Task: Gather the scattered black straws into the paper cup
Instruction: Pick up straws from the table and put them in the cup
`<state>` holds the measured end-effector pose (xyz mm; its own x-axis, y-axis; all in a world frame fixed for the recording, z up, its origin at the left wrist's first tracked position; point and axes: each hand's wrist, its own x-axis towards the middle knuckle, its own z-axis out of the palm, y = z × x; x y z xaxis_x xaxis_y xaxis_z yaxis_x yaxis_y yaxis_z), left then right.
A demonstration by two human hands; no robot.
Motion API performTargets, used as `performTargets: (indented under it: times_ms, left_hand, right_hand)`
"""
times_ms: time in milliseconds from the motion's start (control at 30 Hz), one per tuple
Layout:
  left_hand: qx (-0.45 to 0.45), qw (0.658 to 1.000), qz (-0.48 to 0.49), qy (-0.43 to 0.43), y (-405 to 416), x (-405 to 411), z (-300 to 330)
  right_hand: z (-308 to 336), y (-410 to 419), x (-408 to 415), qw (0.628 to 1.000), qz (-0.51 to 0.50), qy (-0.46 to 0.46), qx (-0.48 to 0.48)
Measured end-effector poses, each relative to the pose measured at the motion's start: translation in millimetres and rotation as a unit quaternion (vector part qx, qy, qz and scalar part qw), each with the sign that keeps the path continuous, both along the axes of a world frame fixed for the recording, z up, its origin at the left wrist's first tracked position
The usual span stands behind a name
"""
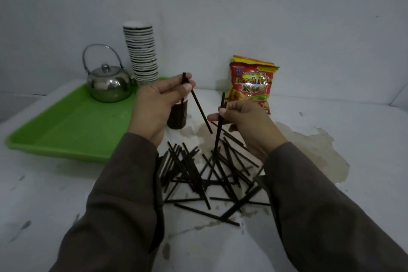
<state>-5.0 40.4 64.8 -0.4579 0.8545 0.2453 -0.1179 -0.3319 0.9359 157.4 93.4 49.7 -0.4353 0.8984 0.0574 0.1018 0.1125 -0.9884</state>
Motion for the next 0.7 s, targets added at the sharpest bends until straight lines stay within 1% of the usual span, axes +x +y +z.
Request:
performTargets:
  times_ms: [67,167,300,367,433,533,600,700]
  left_hand:
    - [0.05,0.998,0.044,0.004,6,-10,11]
    - [0.094,0.99,0.101,-0.002,15,-21,26]
    - [0.124,0.977,0.175,0.017,28,-32,35]
    - [0.123,0.972,0.197,0.032,34,-35,33]
    - [0.104,0.972,0.204,0.057,41,-38,26]
    - [0.051,0.974,0.195,0.101,50,-42,10]
    - [-0.007,0.968,0.195,0.157,55,-44,0]
    - [-0.072,0.946,0.186,0.257,60,-43,-11]
  right_hand:
    - [12,7,-18,0.999,-0.019,0.036,0.033]
    - [28,15,-44,0.99,-0.05,0.09,0.096]
    - [39,29,-74,0.971,-0.13,0.106,0.169]
    - [38,35,-87,0.962,-0.159,0.104,0.196]
    - [32,41,-99,0.957,-0.167,0.082,0.224]
    - [17,50,-110,0.958,-0.152,0.014,0.243]
    - [6,57,-113,0.958,-0.133,-0.047,0.249]
    - [-3,63,-113,0.954,-0.096,-0.126,0.256]
